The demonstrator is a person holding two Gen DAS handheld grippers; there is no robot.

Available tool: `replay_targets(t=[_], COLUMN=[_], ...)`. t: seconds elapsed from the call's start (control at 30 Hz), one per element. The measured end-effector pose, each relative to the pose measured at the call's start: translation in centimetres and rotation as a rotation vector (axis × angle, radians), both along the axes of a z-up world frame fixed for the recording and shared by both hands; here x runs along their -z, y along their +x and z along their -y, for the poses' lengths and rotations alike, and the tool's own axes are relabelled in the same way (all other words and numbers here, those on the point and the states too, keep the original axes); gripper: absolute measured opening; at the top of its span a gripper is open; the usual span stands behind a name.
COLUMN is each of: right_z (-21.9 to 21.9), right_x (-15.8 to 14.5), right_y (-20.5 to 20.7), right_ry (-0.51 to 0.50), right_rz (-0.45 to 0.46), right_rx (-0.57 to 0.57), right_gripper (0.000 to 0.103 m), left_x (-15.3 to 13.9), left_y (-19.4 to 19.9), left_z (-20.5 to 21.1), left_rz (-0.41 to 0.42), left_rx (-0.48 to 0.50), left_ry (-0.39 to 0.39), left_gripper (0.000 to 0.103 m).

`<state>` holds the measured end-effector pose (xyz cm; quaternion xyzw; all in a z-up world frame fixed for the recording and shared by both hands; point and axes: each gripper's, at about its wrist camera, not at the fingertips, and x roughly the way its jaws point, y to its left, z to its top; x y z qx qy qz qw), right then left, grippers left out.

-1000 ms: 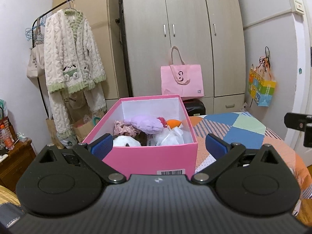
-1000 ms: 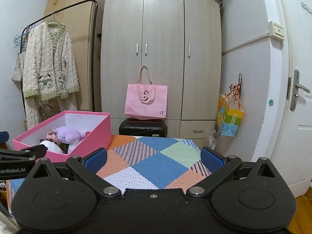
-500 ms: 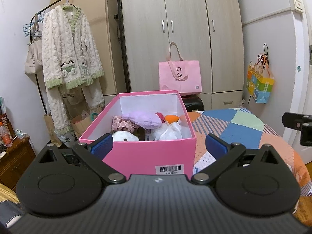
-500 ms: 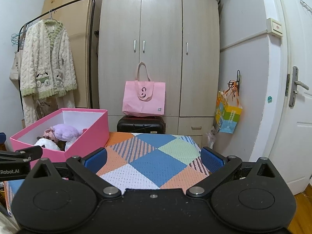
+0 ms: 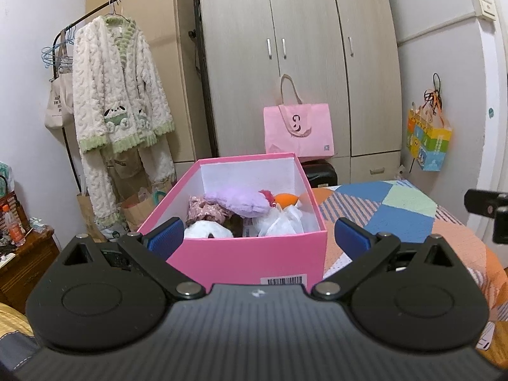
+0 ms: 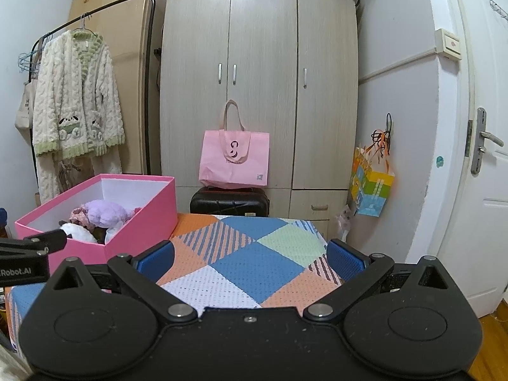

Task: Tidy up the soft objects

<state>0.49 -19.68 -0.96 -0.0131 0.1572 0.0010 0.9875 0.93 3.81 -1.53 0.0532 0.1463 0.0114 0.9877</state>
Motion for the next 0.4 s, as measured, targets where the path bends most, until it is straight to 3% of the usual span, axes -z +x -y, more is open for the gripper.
replay_targets(t=[0.4], right_z=[0.03], right_x=[0.2], right_y=[0.25], right_ry=[-0.006], right_rz=[-0.009], right_rx=[0.004], right_gripper=[0.103], left_x=[-0.18], left_y=[-0.13], left_z=[-0.38], left_rz=[0.01], left_rx=[-0.003], left_ry=[-0.021], left_gripper=[0.103])
